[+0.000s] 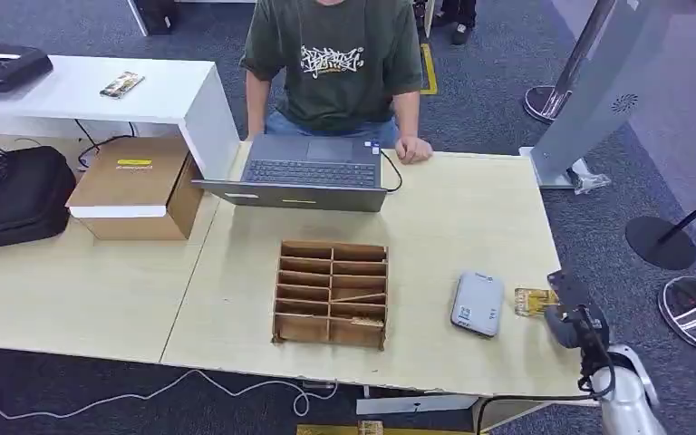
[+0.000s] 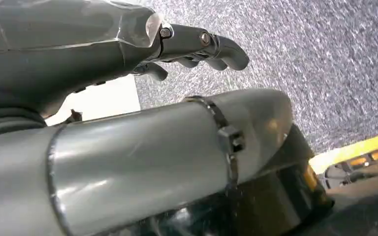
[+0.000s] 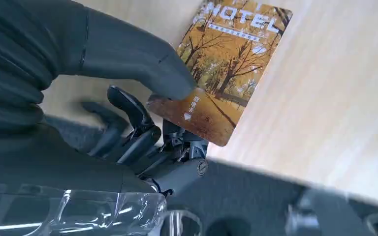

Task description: Pass the card to the sensor for recognition and then transmit it.

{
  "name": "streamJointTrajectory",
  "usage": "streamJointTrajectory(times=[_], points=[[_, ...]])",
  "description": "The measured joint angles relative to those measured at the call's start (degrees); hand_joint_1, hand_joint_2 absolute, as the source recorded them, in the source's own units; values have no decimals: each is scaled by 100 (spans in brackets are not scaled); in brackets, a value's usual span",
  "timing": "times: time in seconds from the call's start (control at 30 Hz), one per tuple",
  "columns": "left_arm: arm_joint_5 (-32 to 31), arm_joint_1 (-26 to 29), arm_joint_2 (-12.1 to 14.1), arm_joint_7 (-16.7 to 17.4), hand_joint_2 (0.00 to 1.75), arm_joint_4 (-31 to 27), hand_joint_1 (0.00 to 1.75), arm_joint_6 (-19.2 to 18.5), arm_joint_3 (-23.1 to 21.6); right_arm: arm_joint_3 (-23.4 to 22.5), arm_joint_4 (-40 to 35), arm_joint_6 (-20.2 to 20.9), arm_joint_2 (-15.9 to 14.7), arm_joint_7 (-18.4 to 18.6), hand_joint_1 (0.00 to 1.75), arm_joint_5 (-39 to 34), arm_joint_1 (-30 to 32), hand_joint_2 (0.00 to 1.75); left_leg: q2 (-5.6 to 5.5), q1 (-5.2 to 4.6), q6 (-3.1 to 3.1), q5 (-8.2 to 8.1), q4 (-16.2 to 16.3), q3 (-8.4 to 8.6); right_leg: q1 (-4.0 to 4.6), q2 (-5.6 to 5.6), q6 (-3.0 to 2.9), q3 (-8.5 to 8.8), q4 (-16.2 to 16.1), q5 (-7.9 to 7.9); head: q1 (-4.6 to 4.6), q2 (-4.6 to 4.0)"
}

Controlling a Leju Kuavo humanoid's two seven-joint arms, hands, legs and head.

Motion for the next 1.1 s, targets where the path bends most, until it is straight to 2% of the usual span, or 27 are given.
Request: streamJointTrajectory(times=[0.1,0.27,0.37,0.5,0.6,0.73,0.83,0.9,0.97,1.1], points=[[2,11,-7,-50,0,0,0,22,0,-2,-330,-712,212,-310,175,-62,61,175,3,1,-1,0,0,3,1,5,0,-7,1,0,0,0],[37,16,-15,-52,0,0,0,-50,0,-72,-1080,-1353,557,-829,175,-400,277,175,0,3,-1,0,-2,-3,3,1,-2,-12,4,-5,0,0],[68,11,-17,-55,0,0,0,-83,0,-76,-1450,-1967,732,-1147,175,-214,319,175,6,3,-3,-2,-3,-3,3,9,-1,-16,4,-7,-2,0],[-40,1,-33,-52,0,0,0,-151,0,-57,-1832,-2712,914,-1256,175,539,359,175,2,3,-3,-2,-3,-5,3,4,1,-16,4,-9,-2,0],[-192,-19,-46,-46,0,0,0,-203,0,24,-2111,-3311,1003,-1174,175,1742,445,175,3,2,-3,-2,-3,-6,2,4,1,-16,4,-9,0,0],[-313,-56,-52,-31,0,0,0,-276,0,105,-2328,-3772,1080,-968,175,3054,517,175,3,2,-3,-2,-2,-5,2,4,1,-16,4,-9,2,0],[-383,-73,-52,13,0,0,0,-352,0,127,-2409,-4101,1130,-721,175,4725,531,175,4,2,-3,-2,-2,-4,2,5,1,-16,4,-8,0,0],[-389,-87,-55,37,0,0,0,-398,0,129,-2490,-4114,1160,-513,175,5765,532,175,4,3,-3,-2,-2,-4,2,5,1,-17,4,-9,0,0],[-391,-107,-57,48,0,0,0,-450,0,136,-2575,-4119,1141,-356,175,6205,529,175,0,2,-2,-1,-1,-3,2,2,1,-17,4,-9,-2,0],[-407,-128,-52,59,0,0,0,-496,0,153,-2651,-4119,629,88,175,6301,506,175,0,0,-1,-1,-1,-9,0,1,4,-15,3,-7,0,0]])
